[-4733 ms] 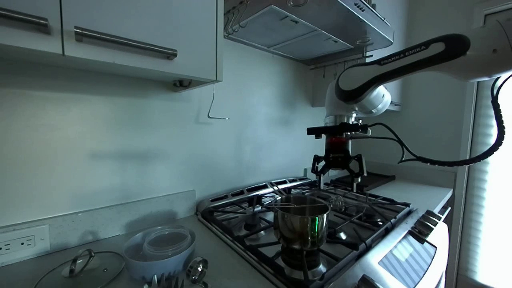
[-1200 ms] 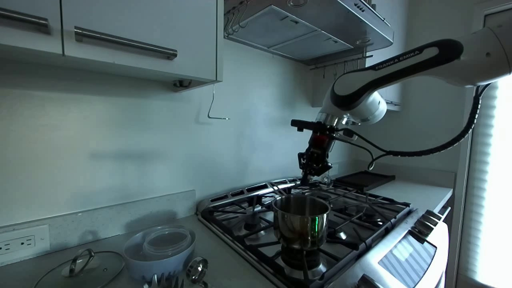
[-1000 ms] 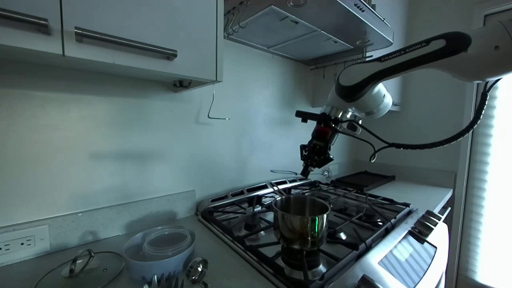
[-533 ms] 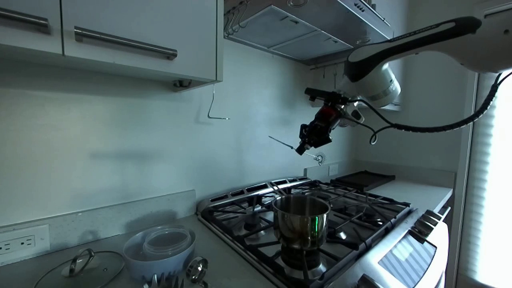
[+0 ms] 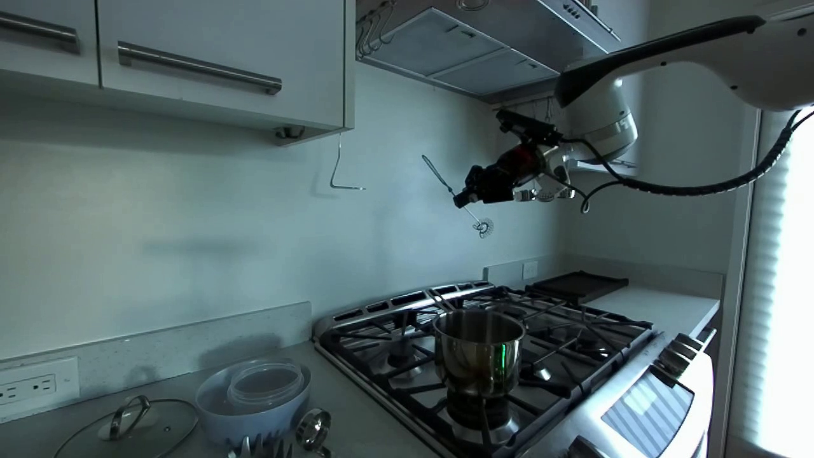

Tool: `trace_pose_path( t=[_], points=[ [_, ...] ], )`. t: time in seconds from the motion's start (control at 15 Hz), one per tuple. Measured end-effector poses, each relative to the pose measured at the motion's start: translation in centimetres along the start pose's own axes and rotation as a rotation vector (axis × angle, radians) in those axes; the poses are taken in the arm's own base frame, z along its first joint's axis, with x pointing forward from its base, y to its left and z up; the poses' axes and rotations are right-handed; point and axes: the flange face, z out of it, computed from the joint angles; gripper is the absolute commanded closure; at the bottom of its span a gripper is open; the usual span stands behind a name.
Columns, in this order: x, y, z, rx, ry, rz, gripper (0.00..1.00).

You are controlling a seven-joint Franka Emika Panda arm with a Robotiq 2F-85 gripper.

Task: Hang the coffee whisk on the hook above the stove

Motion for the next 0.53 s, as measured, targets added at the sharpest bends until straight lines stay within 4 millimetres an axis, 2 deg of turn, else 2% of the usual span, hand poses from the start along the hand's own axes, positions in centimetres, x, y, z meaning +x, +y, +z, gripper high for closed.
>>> trace_pose_path(
  t=[0.53],
  points=[
    [0.09, -0.16, -0.18, 0.012, -0.022, -0.014, 0.99]
  ],
)
